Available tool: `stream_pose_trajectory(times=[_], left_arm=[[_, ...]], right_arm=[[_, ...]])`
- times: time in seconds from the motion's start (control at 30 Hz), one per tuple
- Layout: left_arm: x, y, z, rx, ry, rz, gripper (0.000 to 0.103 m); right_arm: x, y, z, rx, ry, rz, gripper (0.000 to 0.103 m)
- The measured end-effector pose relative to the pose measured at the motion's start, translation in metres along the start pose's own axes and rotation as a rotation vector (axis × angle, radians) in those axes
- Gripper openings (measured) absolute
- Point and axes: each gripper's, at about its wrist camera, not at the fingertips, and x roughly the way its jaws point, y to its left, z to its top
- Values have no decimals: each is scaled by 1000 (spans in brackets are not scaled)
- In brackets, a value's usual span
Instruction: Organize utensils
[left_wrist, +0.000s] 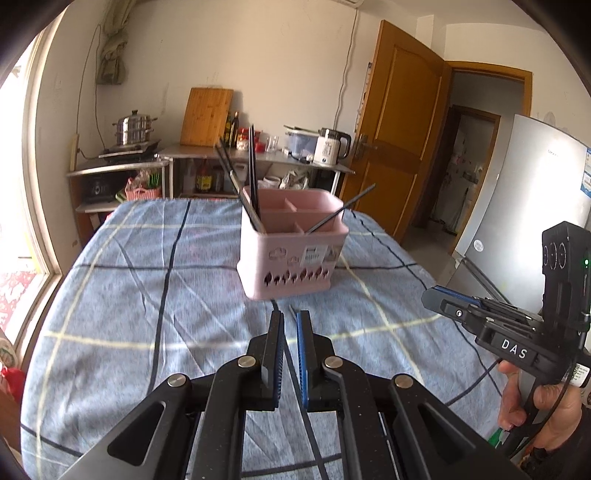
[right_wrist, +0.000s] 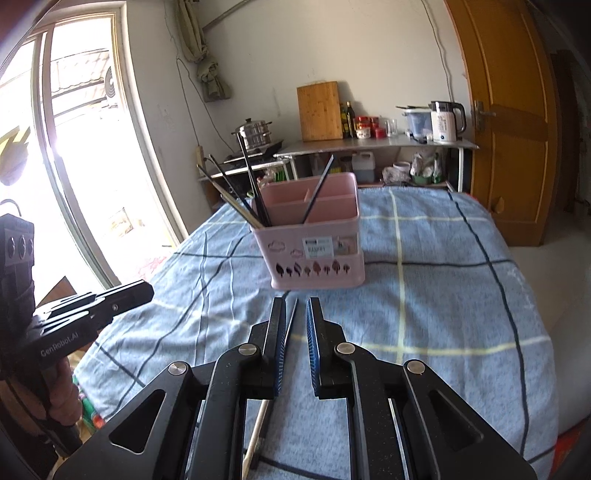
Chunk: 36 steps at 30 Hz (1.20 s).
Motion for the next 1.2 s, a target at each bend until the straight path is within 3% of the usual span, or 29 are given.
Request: stream_pose_trajectory(times=[0.33,0.57,0.87,1.2], left_arm=[[16,8,-19,-25,36,8,6],[29,15,-33,-46,65,6,13],[45,26,-42,-76,98,2,14],[56,30,-48,-93,129,2,14]], right_arm=[[26,5,-21,9,76,17,12],[59,12,-39,2,171,31,12],[99,13,-55,-3,283,36,12],[116,17,-60,-19,322,15,13]])
